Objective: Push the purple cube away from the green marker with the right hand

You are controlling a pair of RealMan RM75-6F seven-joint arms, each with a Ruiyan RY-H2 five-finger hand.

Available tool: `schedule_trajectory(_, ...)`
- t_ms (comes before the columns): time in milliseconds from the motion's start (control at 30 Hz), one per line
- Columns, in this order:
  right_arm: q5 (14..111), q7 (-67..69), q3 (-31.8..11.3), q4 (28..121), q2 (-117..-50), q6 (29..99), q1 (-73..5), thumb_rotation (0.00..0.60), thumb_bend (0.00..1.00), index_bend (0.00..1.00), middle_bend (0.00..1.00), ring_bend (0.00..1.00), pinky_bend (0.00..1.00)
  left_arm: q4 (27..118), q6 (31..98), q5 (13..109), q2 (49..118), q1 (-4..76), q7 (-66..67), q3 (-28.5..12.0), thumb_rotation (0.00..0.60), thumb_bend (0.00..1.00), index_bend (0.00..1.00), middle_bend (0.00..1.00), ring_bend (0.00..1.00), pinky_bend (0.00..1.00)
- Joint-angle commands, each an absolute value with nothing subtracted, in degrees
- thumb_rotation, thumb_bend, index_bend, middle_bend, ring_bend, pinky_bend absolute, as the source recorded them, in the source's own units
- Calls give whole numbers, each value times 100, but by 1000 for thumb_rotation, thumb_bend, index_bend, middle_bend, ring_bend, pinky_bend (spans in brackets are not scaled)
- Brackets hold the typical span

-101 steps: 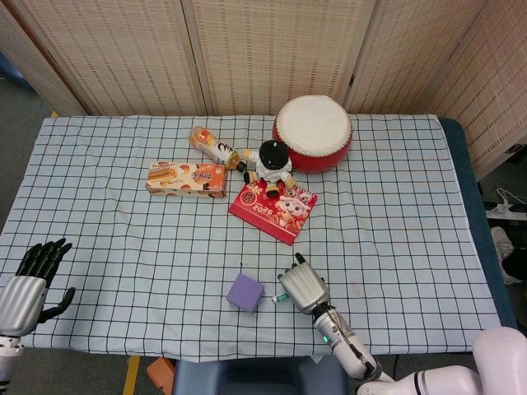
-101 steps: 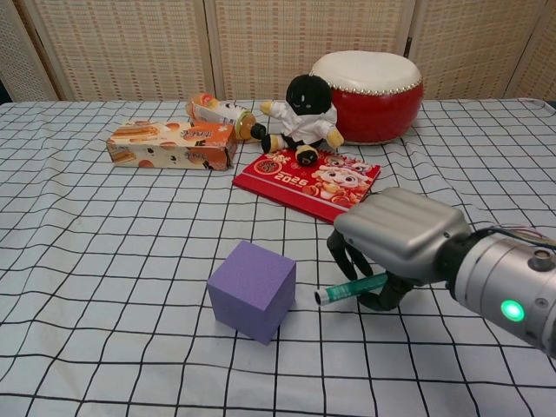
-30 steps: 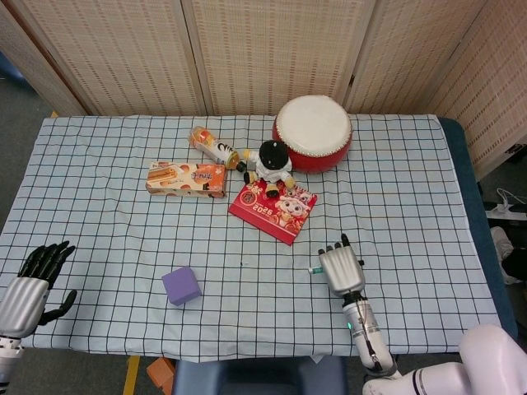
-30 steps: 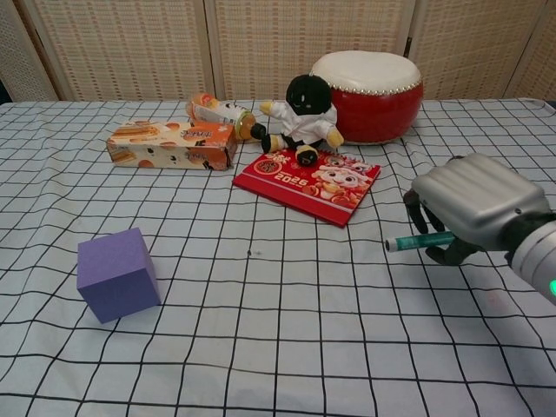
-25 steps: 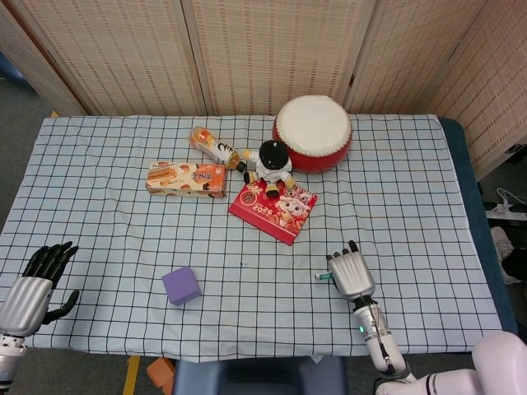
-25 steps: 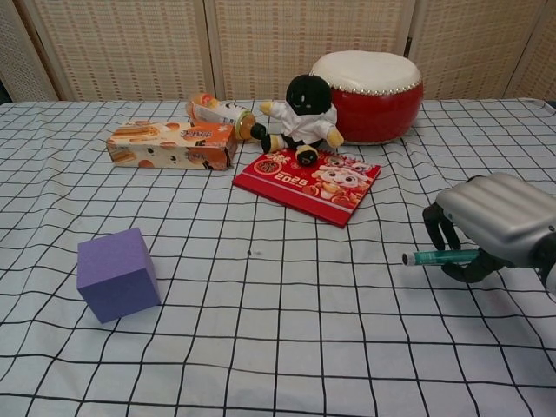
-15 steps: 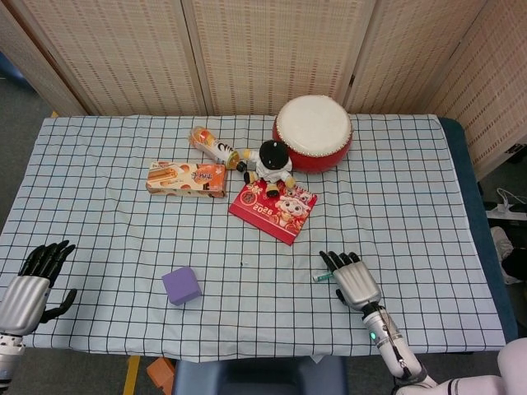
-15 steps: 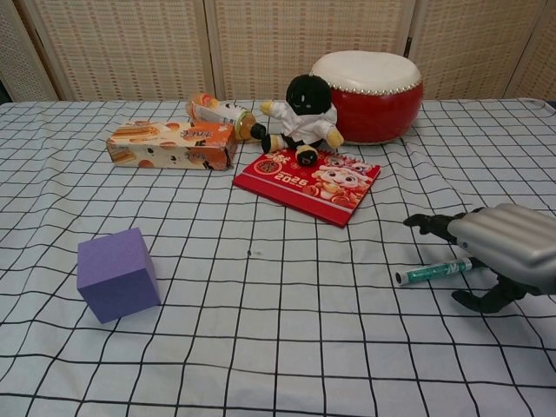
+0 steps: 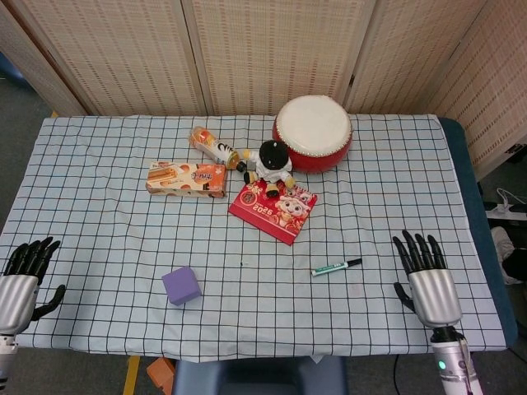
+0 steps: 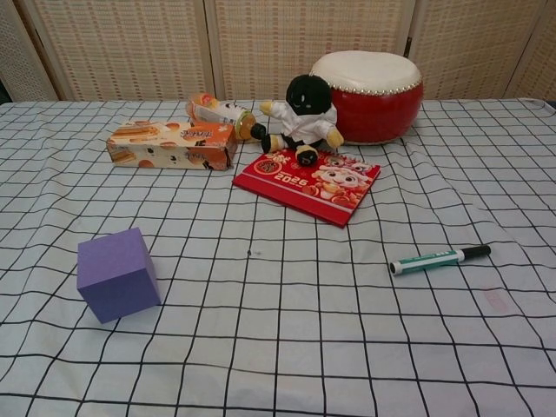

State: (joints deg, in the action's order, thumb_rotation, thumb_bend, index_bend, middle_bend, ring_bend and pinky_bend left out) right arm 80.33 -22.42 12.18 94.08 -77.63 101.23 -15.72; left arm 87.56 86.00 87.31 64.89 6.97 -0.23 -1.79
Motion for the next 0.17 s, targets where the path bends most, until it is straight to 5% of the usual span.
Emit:
schedule_trajectory(33, 8365, -1480, 1115, 8903, -7577, 10205, -1183, 600, 196, 0, 0, 0, 0, 8786, 8627, 8706, 6524, 678, 77, -202, 600, 410, 0, 0, 0, 18)
schedule_trajectory(167, 8457, -1428, 994, 8918, -7511, 10135, -1055, 600, 196, 0, 0, 0, 0, 8795, 8561, 8682, 6563, 702, 166, -208, 600, 411, 0, 0, 0, 18)
